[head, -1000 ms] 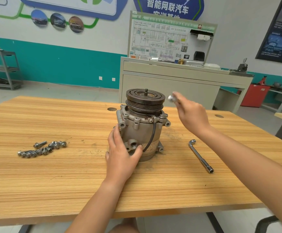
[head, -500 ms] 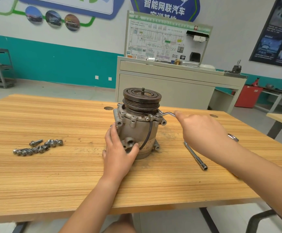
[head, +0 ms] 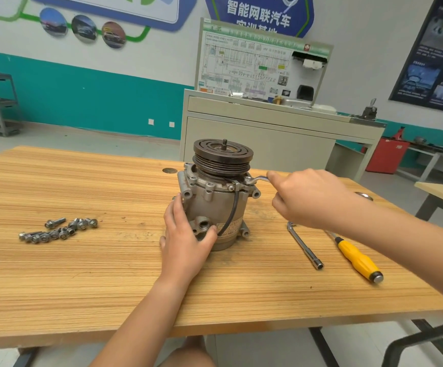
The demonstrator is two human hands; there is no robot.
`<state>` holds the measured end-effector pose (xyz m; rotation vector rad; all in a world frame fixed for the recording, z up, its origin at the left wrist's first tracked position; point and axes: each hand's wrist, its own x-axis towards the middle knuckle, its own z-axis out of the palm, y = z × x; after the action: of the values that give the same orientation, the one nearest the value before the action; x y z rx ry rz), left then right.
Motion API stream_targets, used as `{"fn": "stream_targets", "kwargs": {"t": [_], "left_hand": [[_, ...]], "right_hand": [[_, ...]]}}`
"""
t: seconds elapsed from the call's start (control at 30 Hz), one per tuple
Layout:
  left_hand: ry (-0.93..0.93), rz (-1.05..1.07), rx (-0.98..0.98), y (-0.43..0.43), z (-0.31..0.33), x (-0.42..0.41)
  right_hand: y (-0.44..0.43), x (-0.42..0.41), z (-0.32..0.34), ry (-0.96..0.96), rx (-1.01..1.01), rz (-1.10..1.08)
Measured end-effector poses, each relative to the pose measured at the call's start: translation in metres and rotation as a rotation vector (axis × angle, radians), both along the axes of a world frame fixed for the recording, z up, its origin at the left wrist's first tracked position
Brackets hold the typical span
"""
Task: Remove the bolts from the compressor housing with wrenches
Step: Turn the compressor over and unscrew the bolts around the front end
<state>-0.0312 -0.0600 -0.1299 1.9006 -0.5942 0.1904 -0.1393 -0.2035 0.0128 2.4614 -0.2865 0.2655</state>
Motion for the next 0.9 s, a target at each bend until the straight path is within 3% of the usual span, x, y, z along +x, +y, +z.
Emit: {"fn": "stream_targets", "kwargs": {"t": [0.17, 0.3, 0.53, 0.67, 0.73, 0.9], "left_hand": [[0.018, -0.012, 0.006, 0.002, -0.001, 0.0], [0.012, -0.013, 0.011, 0.002, -0.001, 0.001], [0.01, -0.011, 0.024, 0.002, -0.001, 0.001], [0.002, -0.005, 0.029, 0.001, -0.001, 0.001], [0.0, -0.003, 0.027, 0.001, -0.002, 0.001], [0.001, -0.003, 0.021, 0.0, -0.001, 0.001]], "right_hand": [[-0.025, 0.026, 0.01, 0.116, -0.023, -0.139], [-0.042, 0.054, 0.009, 0.08, -0.002, -0.074], [-0.051, 0.079, -0.014, -0.218, 0.32, 0.086], [-0.05, 0.044, -0.01, -0.658, 0.736, 0.152], [-0.046, 0.02, -0.006, -0.749, 0.66, 0.097], [-0.021, -0.019, -0.013, -0.277, 0.316, -0.142]]}}
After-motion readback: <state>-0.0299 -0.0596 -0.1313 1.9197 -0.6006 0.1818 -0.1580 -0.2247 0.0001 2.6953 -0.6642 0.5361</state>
